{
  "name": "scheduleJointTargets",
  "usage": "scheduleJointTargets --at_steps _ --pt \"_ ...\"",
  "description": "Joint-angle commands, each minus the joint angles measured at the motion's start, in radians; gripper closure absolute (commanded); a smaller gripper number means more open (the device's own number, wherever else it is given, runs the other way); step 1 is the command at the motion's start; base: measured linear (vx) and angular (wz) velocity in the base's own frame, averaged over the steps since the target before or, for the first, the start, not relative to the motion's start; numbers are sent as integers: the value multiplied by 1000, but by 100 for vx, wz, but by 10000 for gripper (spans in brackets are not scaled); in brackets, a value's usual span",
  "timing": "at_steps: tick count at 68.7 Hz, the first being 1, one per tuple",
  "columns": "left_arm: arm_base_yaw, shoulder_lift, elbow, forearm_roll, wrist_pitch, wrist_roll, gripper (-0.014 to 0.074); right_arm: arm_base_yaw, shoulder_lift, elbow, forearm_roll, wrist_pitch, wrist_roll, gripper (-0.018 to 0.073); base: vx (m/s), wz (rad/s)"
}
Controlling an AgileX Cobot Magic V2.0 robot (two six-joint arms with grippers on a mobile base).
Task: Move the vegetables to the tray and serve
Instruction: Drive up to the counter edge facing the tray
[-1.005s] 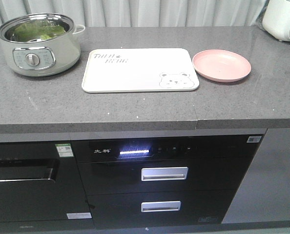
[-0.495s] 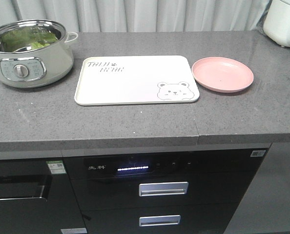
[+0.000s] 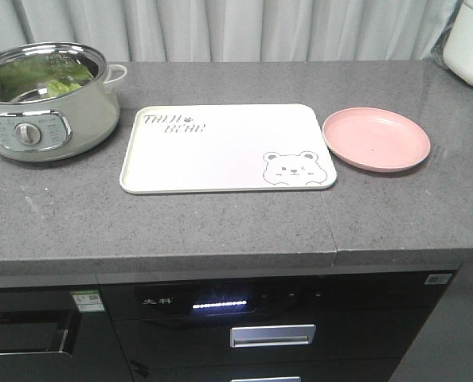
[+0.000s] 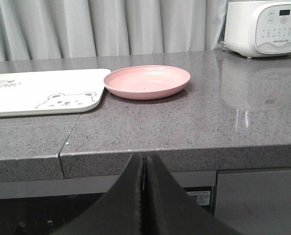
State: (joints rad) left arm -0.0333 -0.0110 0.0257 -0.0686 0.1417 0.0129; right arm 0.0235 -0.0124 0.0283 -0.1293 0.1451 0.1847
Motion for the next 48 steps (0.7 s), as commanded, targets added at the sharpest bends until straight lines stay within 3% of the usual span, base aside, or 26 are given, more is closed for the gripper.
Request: scheduleJointTargets --at_steps 1,48 --pt "4 -13 27 -3 -77 -7 602 -6 -2 15 -8 -78 -3 562 10 3" --pt "4 -13 27 -3 -77 -7 602 -6 -2 15 -8 -78 -3 562 9 3"
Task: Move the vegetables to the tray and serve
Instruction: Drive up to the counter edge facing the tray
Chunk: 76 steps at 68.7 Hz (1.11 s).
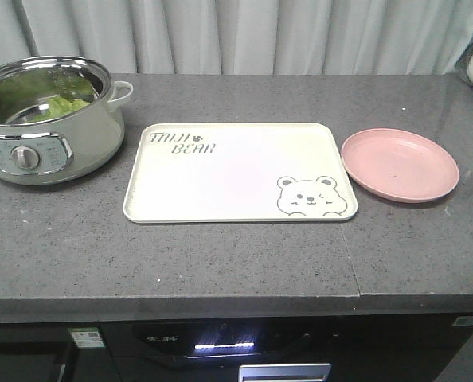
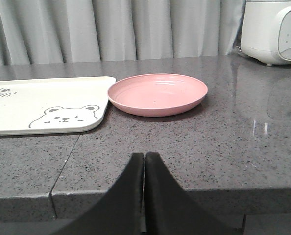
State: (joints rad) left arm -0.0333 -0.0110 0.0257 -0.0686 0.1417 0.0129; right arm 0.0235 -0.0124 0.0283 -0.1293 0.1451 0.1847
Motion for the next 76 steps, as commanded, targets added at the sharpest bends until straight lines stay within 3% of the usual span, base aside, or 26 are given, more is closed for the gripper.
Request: scheduleJointTargets --at_steps 1,76 --pt "4 -13 27 -3 -77 -7 602 -6 -2 15 -8 -78 -3 562 8 3" --pt "4 -13 27 -3 -77 -7 602 -6 -2 15 -8 -78 -3 562 5 1"
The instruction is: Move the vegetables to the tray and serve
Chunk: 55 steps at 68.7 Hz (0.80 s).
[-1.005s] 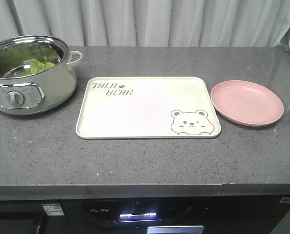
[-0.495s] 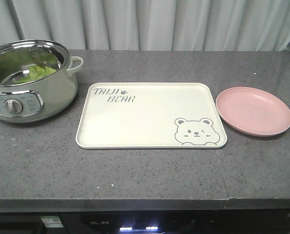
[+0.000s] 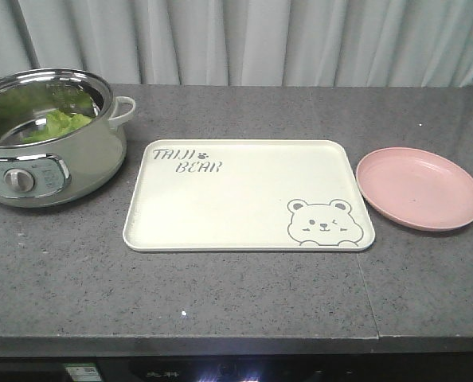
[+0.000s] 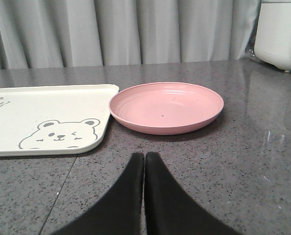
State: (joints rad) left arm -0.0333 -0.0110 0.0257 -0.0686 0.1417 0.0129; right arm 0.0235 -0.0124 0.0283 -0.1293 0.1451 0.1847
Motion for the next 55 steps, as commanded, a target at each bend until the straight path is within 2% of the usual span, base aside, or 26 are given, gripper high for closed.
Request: scheduleJointTargets --at_steps 1,55 --pt "4 -13 27 -3 -77 -7 602 -6 -2 15 -8 -78 -3 562 2 1" --pt "4 -13 27 -3 -77 -7 602 -6 -2 15 -8 -78 -3 562 2 0"
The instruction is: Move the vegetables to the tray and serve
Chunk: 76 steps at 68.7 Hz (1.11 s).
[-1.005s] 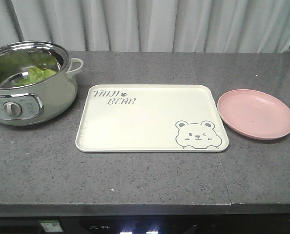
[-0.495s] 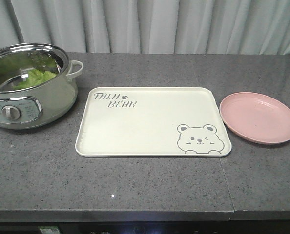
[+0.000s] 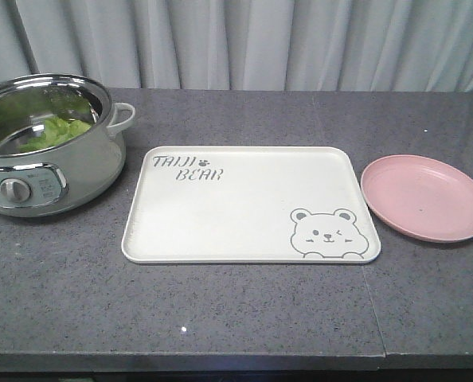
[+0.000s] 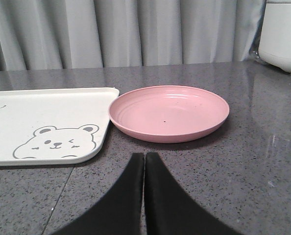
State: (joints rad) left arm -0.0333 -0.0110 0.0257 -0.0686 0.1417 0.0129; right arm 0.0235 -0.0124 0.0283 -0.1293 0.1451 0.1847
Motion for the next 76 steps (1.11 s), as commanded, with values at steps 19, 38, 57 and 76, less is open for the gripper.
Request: scheduleJointTargets --at_steps 19,38,57,76 --pt "4 -13 27 -3 -77 -7 602 -6 -2 15 -8 -78 -3 562 2 0" --pt "4 -13 27 -3 -77 -7 602 -6 -2 15 -8 -78 -3 562 2 0" --pt "4 -13 27 -3 -77 -7 602 -6 -2 15 -8 -78 -3 562 2 1" --pt "4 -13 27 -3 -77 -7 602 -6 -2 15 -8 -78 -3 562 1 1"
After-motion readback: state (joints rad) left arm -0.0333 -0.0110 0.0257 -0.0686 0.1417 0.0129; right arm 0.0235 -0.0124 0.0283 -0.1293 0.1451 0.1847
